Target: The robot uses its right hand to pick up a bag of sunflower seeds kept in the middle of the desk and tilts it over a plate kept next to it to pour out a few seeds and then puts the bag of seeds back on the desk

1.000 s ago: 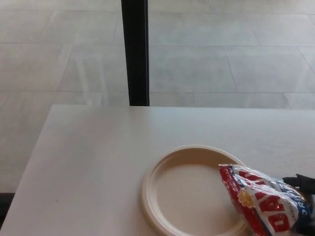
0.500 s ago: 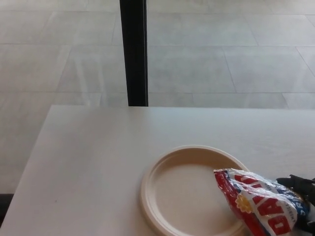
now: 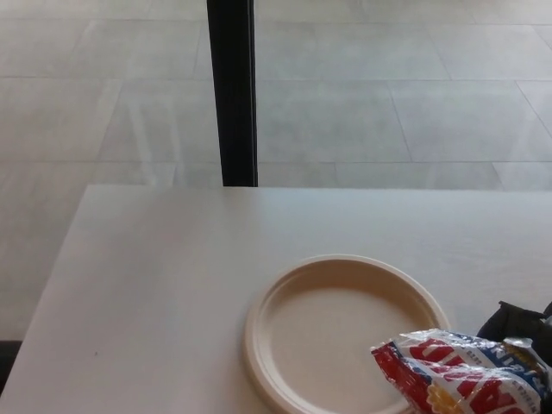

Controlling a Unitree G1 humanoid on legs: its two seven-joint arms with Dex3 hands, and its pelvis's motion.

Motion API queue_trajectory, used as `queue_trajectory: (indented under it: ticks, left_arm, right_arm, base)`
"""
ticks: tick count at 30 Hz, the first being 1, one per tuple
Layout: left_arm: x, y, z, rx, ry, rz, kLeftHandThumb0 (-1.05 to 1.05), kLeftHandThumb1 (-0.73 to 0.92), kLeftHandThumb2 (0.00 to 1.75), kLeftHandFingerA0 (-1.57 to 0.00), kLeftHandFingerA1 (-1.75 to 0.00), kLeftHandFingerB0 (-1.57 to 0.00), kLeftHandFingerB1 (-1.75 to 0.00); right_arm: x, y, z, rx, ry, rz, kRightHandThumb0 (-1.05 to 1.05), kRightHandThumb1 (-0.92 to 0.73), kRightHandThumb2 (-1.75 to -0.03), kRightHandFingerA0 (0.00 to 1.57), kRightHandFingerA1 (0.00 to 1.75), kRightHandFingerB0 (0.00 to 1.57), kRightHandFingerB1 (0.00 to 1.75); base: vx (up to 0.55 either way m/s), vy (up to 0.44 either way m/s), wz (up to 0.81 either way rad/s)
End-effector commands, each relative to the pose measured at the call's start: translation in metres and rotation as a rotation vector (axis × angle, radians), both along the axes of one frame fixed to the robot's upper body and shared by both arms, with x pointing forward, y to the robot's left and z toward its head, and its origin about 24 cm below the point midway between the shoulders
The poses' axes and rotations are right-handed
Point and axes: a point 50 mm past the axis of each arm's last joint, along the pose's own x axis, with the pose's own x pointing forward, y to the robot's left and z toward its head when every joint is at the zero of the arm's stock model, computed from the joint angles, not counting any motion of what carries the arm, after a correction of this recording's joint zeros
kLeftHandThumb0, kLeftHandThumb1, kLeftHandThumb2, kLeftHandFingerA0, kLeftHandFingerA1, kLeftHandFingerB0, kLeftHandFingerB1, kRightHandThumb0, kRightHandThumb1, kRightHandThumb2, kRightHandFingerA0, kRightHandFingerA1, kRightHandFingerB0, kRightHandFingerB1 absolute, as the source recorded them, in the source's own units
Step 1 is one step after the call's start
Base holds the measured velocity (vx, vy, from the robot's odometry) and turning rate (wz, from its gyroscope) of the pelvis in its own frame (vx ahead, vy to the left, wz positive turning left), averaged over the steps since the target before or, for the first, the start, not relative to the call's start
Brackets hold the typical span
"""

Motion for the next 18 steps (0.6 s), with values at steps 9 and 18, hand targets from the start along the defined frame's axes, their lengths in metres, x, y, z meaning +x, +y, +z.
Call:
queue_trajectory:
  ticks: [9, 18]
  left_arm:
    - [-0.004, 0.005, 0.004, 0.043, 0.020, -0.013, -0.97, 0.91, 0.92, -0.08, -0.75, -0.09, -0.62]
    - [-0.005, 0.005, 0.003, 0.020, 0.001, 0.013, -0.94, 0.78, 1.27, -0.08, -0.69, -0.16, -0.63]
  right_arm:
    - [0.007, 0.001, 0.005, -0.040, 0.055, -0.128, -0.24, -0.69, -0.83, 0.97, 1.62, 0.79, 1.25]
    - [0.016, 0.008, 0.011, -0.074, 0.105, -0.256, -0.27, -0.76, -0.75, 0.81, 1.72, 0.73, 0.98]
  base:
    - [0.00, 0.000, 0.00]
    - [0.00, 0.000, 0.00]
